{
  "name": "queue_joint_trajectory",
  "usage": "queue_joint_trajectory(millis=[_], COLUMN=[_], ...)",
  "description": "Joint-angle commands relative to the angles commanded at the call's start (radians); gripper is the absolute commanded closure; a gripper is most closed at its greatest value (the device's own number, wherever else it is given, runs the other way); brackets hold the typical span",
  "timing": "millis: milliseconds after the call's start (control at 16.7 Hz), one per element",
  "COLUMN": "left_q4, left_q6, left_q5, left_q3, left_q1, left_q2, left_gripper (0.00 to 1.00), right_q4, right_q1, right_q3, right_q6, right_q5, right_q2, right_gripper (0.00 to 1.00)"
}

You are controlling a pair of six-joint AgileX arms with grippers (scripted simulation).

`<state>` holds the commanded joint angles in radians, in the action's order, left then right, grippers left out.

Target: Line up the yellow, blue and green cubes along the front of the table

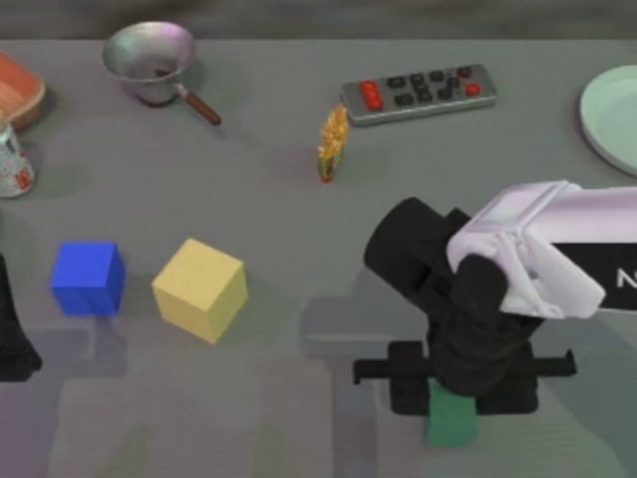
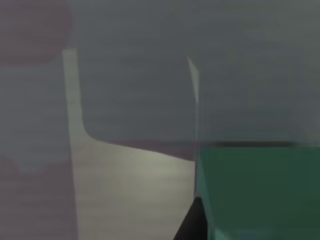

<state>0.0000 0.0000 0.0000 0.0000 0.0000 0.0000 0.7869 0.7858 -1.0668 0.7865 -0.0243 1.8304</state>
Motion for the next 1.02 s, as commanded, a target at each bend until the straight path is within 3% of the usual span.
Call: queue_joint_trajectory(millis=[300, 1020], left_q4=[0.000, 0.000], left_q6=[0.000, 0.000], left_q5=[0.000, 0.000], left_q3=[0.000, 0.000], left_q1=[0.000, 0.000], left_q2=[0.000, 0.000], left_gripper=[0.00, 0.00], right_q4=[0.000, 0.041], right_q1=[0.000, 0.005], right_q3=[0.000, -0.031], right_q6=[0.000, 0.000], right_q5=[0.000, 0.000], right_q2=[0.000, -0.015], right_gripper=[0.02, 0.00])
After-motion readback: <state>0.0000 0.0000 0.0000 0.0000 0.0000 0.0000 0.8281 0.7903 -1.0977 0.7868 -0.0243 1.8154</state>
